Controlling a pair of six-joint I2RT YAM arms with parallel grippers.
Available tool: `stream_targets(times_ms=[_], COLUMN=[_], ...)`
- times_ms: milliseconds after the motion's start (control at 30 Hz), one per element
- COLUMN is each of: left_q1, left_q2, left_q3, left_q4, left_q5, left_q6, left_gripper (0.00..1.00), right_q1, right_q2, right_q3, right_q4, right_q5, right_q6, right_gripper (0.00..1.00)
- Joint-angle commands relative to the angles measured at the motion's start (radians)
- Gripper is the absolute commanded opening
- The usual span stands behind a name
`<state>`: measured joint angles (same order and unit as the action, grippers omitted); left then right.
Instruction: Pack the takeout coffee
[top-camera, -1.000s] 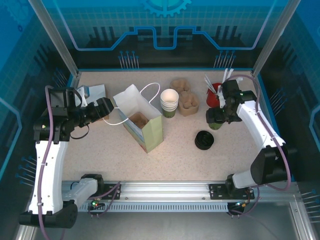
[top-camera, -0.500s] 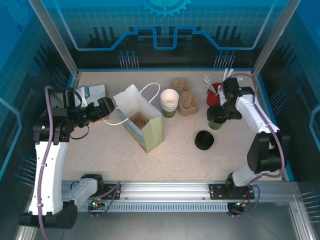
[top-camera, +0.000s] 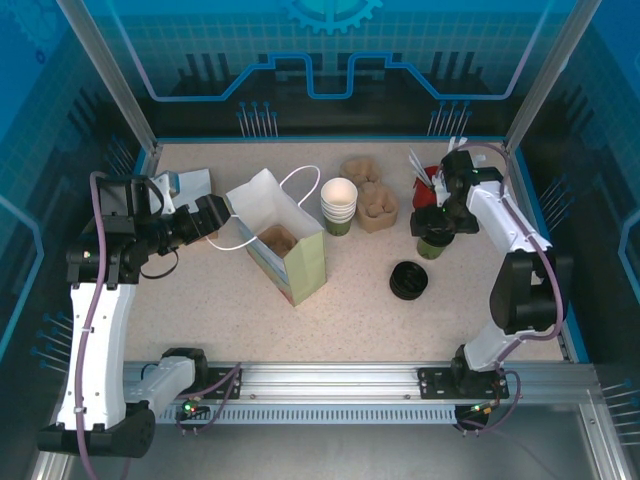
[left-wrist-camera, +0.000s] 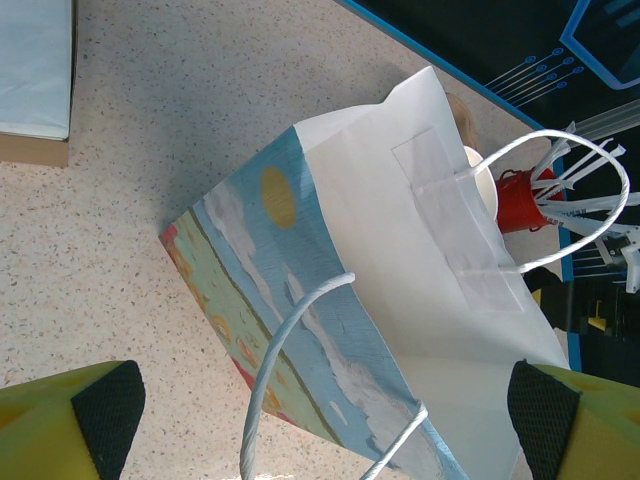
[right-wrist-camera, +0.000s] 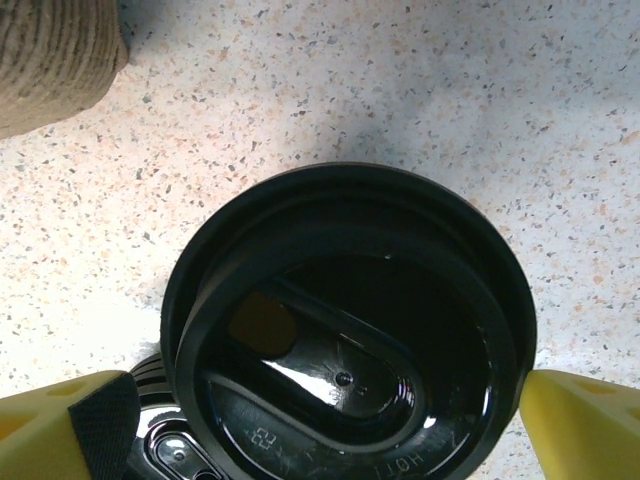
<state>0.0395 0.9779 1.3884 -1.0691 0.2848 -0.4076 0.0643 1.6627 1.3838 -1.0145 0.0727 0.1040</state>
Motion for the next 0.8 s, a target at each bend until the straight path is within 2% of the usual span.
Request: stream_targets(times_ms=[0,567,767], left_q1=[0.01,0.01,0.01], left_q2=[-0.001,-0.001,-0.003], left_q3=[0.014,0.01,0.002], left_q4=[-0.019,-0.02,-0.017], left_q5=[0.019,0.016,0.015], left_q6=[0.035,0.038,0.038], left_gripper=[0.97,0.97,0.97], right_q1=[-0.014,-0.013,-0.013], right_q2=[0.025,-0.03,-0.004], right_q3=[0.027,0.053,0.043], right_q4=[-0.003,-0.029,-0.032], right_q5=[0.006,0.011,0.006], right_q6=[-0.016,-0.022,-0.032], right_gripper=[1.0,1.0,1.0])
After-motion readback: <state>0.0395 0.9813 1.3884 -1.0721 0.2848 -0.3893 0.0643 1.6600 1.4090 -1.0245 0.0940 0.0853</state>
